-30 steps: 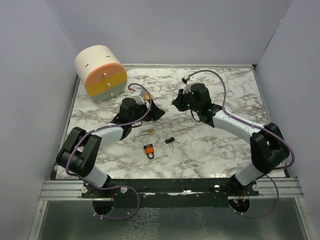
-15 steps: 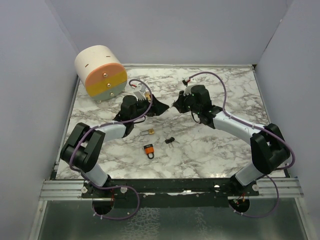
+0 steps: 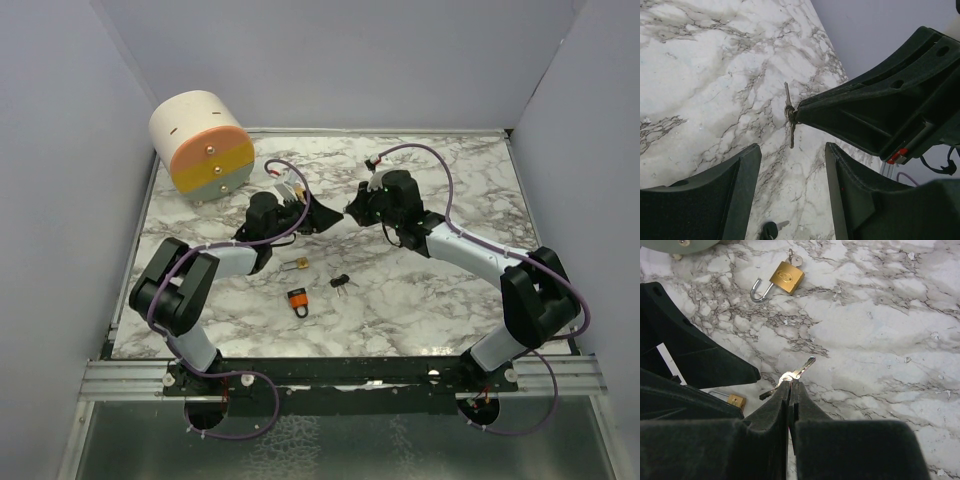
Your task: Unlock with the key
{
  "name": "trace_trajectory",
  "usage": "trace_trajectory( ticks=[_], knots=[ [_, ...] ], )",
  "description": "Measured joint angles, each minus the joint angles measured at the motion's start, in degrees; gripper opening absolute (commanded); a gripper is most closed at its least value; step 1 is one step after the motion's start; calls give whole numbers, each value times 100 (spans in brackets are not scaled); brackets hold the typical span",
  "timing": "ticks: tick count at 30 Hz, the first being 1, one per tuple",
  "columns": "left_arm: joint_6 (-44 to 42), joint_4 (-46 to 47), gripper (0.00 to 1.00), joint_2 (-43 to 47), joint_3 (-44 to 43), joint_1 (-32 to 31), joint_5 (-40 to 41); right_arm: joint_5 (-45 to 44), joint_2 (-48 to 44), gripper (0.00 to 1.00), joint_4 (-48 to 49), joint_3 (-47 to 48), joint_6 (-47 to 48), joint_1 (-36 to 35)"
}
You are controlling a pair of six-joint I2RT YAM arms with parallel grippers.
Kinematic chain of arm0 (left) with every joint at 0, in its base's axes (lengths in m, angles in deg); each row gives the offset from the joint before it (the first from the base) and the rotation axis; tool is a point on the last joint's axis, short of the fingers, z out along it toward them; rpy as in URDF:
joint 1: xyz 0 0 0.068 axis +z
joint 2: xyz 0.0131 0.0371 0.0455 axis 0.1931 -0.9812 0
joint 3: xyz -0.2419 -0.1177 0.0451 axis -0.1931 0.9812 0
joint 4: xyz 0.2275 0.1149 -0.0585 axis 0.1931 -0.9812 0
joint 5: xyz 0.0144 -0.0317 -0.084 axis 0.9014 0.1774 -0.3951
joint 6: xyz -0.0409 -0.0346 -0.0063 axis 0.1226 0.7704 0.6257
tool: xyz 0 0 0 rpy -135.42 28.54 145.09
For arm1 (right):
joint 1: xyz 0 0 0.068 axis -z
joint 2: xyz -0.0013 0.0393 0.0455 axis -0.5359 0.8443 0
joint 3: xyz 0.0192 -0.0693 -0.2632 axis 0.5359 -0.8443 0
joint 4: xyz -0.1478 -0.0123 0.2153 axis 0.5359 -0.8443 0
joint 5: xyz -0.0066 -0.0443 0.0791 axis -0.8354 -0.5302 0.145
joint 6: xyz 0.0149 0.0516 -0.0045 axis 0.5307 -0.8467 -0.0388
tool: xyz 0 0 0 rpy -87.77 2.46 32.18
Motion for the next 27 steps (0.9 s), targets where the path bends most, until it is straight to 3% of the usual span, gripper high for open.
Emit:
trace_trajectory(
  ticks=[27],
  knots=[
    [334, 435, 35, -326, -120, -103, -177, 177, -74, 1, 179, 0, -90, 0]
  ],
)
